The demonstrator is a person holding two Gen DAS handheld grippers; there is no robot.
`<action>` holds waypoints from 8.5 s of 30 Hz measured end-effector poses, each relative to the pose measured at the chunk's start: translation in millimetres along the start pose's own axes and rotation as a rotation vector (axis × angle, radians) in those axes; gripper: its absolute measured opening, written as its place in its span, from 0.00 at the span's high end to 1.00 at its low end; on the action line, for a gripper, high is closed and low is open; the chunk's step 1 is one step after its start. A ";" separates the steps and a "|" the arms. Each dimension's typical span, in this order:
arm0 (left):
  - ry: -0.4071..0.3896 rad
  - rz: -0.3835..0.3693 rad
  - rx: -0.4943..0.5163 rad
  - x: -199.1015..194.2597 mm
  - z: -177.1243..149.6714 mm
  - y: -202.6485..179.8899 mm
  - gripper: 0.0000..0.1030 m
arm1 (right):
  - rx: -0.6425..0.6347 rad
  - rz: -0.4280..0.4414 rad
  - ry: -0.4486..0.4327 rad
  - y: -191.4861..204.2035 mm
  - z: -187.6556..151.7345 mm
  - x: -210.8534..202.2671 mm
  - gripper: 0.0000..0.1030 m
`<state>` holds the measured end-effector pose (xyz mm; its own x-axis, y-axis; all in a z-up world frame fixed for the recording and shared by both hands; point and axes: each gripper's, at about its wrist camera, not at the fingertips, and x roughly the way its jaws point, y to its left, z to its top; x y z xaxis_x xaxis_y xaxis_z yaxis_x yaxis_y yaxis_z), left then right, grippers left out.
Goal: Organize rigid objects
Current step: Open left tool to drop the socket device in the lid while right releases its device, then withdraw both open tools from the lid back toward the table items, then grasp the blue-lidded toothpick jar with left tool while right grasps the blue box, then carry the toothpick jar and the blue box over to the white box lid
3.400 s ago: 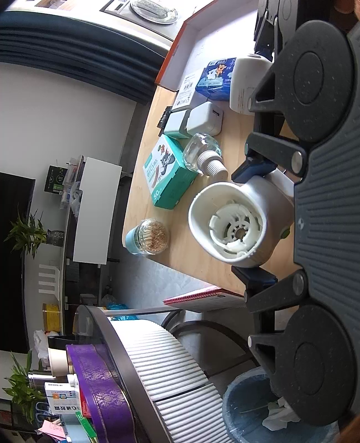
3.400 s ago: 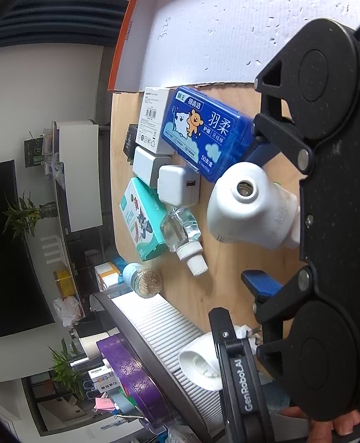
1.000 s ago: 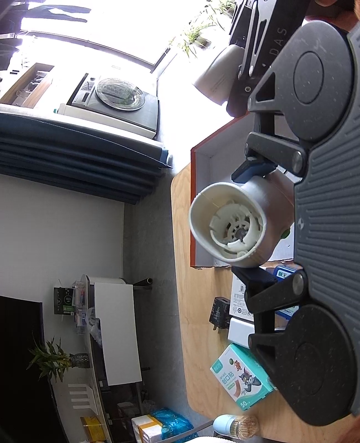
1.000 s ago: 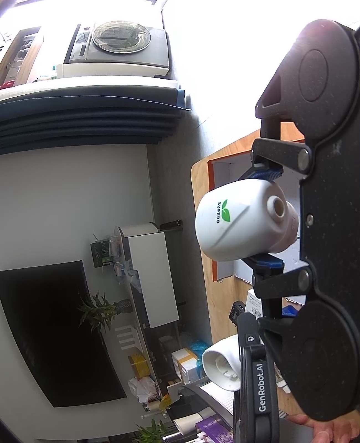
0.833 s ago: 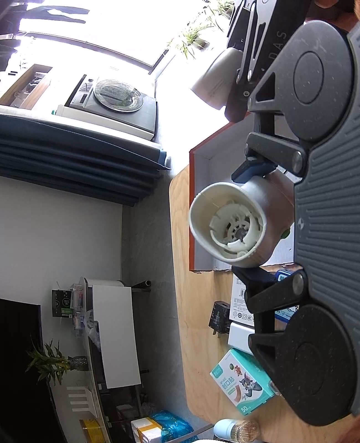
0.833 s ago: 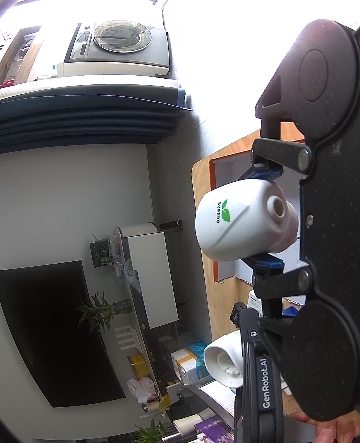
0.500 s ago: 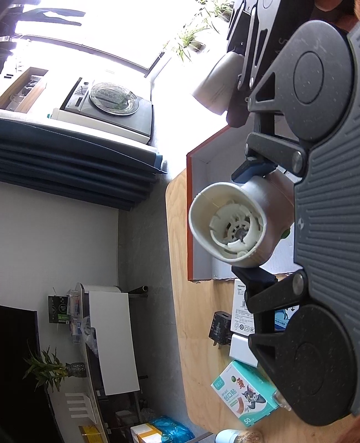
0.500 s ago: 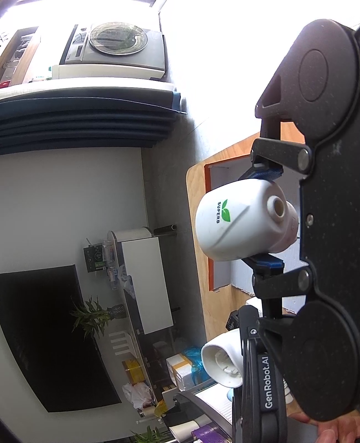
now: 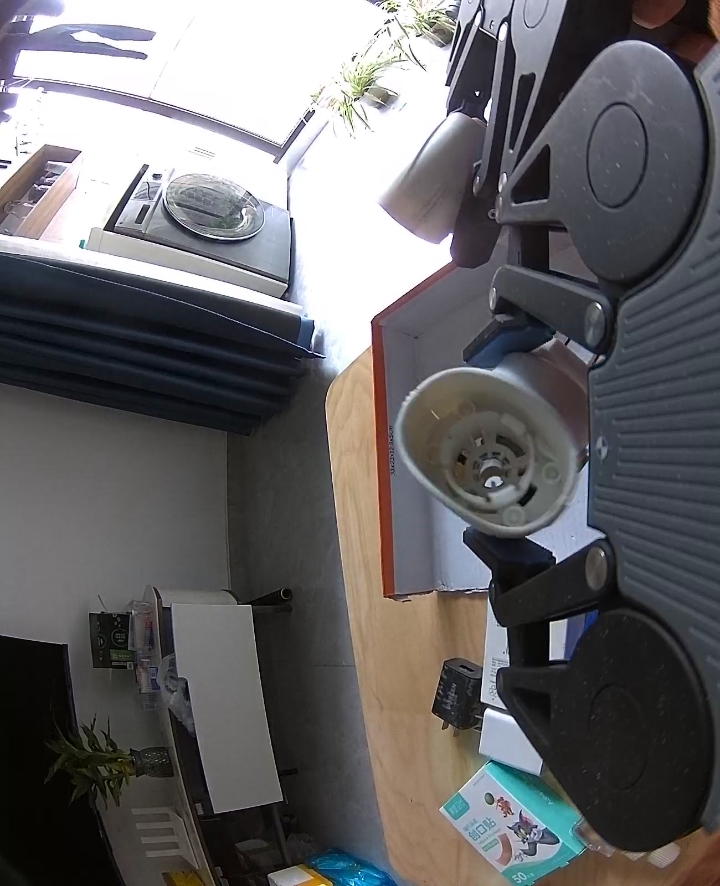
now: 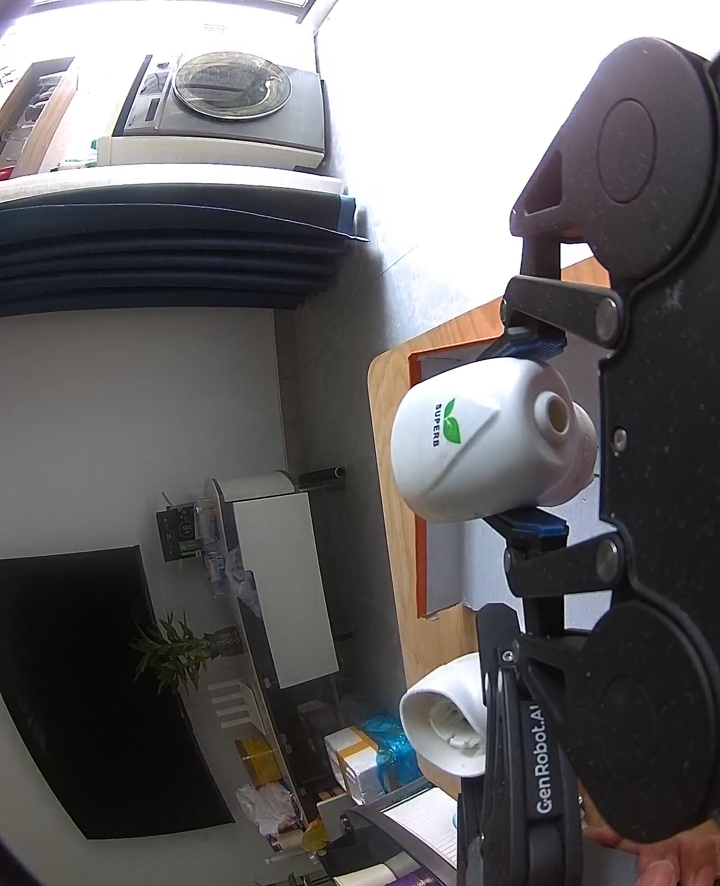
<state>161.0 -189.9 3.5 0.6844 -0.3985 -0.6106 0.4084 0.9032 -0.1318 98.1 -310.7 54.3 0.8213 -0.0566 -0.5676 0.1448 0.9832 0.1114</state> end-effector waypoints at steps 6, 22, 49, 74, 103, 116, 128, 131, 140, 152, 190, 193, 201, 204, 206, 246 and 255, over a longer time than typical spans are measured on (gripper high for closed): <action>0.016 -0.008 0.005 11.1 2.6 0.5 0.55 | -0.003 -0.006 0.016 -4.5 0.3 11.8 0.40; 0.047 0.037 -0.030 10.4 -1.5 22.6 0.49 | -0.026 -0.019 0.044 -9.5 6.1 37.5 0.40; 0.020 0.158 -0.041 -49.8 -11.9 38.5 0.04 | -0.026 0.019 -0.017 29.8 3.2 -15.5 0.16; 0.003 0.247 -0.149 -93.0 -41.2 107.1 0.04 | -0.108 0.143 0.033 104.5 -19.0 -19.5 0.15; 0.013 0.476 -0.349 -73.7 -48.3 242.1 0.04 | -0.154 0.206 0.105 142.4 -41.9 -5.9 0.16; 0.090 0.475 -0.298 -7.6 -31.3 289.3 0.06 | -0.137 0.215 0.122 156.4 -44.7 5.3 0.16; 0.052 0.444 -0.247 -16.1 -42.2 280.5 0.52 | -0.086 0.215 0.176 166.2 -49.1 17.5 0.16; 0.050 0.401 -0.241 -28.0 -41.7 267.5 0.52 | -0.064 0.210 0.197 173.7 -52.0 22.7 0.16; -0.042 0.318 -0.187 -74.4 -46.1 220.2 0.52 | 0.104 0.155 0.276 183.8 -49.0 53.1 0.16; -0.085 0.240 -0.218 -95.9 -68.9 199.0 0.53 | -0.036 0.047 0.317 207.2 -69.9 74.8 0.29; -0.142 0.107 -0.138 -114.9 -56.7 92.7 0.53 | -0.030 0.132 0.057 111.0 -37.9 -65.6 0.29; -0.141 0.091 -0.124 -111.8 -54.3 84.4 0.53 | -0.017 0.124 0.056 103.8 -38.4 -67.3 0.29; -0.130 0.059 -0.101 -102.0 -49.9 65.6 0.53 | 0.013 0.096 0.056 82.9 -40.7 -69.5 0.29; -0.127 0.047 -0.091 -98.0 -47.1 57.5 0.53 | 0.027 0.080 0.054 73.7 -41.7 -71.1 0.29; -0.125 0.035 -0.088 -95.6 -44.9 53.4 0.53 | 0.038 0.068 0.051 67.5 -41.7 -72.1 0.29; -0.077 -0.027 0.001 -54.2 -27.8 -6.3 0.53 | 0.116 -0.015 -0.012 1.7 -27.2 -67.2 0.29; -0.070 -0.029 0.004 -49.0 -27.1 -9.7 0.53 | 0.111 -0.014 -0.013 1.7 -23.1 -61.7 0.29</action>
<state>107.2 -174.8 13.5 0.7125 -0.4351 -0.5505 0.4314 0.8904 -0.1454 34.9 -301.5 70.7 0.8259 -0.0728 -0.5591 0.2156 0.9570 0.1939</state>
